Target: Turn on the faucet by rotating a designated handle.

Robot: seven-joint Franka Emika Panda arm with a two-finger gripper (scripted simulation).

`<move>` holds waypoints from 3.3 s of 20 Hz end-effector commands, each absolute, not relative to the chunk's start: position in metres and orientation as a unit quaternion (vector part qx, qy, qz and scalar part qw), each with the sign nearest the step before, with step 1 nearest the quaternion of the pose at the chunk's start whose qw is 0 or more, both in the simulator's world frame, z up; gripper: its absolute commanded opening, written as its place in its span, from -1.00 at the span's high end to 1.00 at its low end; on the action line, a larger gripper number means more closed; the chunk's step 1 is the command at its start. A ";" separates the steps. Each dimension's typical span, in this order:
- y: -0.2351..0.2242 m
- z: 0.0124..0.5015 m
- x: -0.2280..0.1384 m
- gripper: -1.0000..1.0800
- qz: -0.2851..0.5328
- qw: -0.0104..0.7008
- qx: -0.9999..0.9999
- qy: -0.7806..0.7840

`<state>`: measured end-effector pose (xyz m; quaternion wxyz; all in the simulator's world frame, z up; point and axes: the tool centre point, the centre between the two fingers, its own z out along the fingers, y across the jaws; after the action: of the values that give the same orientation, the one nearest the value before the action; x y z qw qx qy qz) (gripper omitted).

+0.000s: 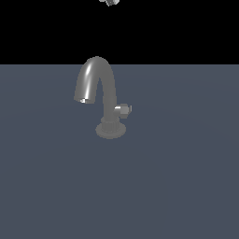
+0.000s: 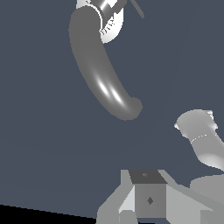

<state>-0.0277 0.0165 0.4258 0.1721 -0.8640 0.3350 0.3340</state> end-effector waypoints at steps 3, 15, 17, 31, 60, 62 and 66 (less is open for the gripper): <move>0.009 0.406 -0.006 1.00 0.376 0.195 -0.824 0.375; -0.013 0.342 0.038 1.00 0.478 0.250 -0.697 0.473; -0.017 0.331 0.043 1.00 0.492 0.258 -0.673 0.488; -0.039 0.238 0.058 1.00 0.583 0.310 -0.480 0.578; -0.042 0.153 0.020 1.00 0.623 0.335 -0.342 0.619; -0.042 0.147 0.013 1.00 0.623 0.335 -0.342 0.619; -0.042 0.157 0.017 1.00 0.616 0.344 -0.351 0.615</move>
<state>0.0174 -0.0419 0.1574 0.3436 -0.3511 0.6154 0.6163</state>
